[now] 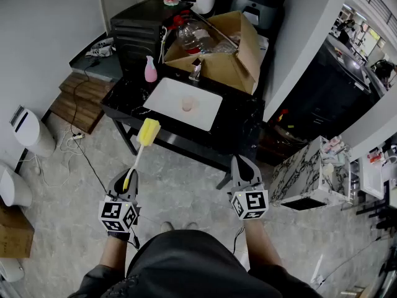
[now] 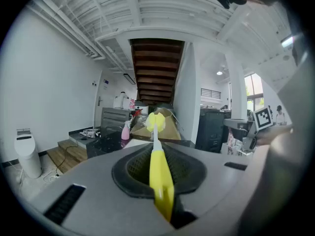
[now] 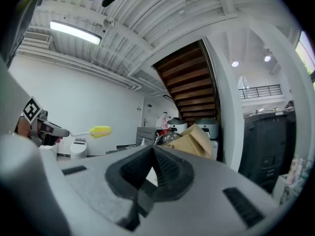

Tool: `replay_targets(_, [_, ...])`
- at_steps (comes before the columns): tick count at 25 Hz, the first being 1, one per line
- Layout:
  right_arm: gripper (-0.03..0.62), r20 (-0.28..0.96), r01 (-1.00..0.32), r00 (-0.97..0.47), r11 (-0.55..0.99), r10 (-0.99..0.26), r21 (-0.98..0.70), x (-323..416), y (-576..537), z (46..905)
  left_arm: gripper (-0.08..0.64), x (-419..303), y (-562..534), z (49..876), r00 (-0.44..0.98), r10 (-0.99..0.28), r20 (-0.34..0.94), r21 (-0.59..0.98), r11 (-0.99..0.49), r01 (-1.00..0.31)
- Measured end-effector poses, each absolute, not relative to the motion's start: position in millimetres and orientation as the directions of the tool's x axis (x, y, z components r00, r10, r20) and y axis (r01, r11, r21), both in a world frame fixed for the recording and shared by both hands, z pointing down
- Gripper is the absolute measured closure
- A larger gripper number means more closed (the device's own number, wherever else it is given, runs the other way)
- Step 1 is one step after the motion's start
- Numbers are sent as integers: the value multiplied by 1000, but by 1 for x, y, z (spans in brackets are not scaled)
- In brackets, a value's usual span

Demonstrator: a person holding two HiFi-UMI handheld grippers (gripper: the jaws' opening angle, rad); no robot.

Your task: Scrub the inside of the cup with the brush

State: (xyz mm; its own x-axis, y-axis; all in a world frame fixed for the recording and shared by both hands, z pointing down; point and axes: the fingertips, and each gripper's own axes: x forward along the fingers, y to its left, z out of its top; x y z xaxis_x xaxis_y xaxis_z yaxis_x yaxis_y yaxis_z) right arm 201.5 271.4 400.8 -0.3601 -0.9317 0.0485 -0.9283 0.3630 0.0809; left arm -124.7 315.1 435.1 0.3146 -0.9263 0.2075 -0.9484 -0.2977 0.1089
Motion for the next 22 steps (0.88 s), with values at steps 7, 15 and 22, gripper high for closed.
replay_targets(7, [592, 51, -927, -364, 367, -930, 79, 207, 270, 403, 526, -121, 316, 435, 306, -929, 209, 105, -289, -951])
replay_targets(15, [583, 19, -908, -416, 417, -909, 32, 214, 268, 407, 525, -114, 315, 438, 277, -937, 214, 92, -263, -960])
replay_targets(22, [583, 54, -894, -444, 446, -894, 45, 211, 252, 426, 525, -117, 312, 448, 242, -944, 226, 97, -225, -970])
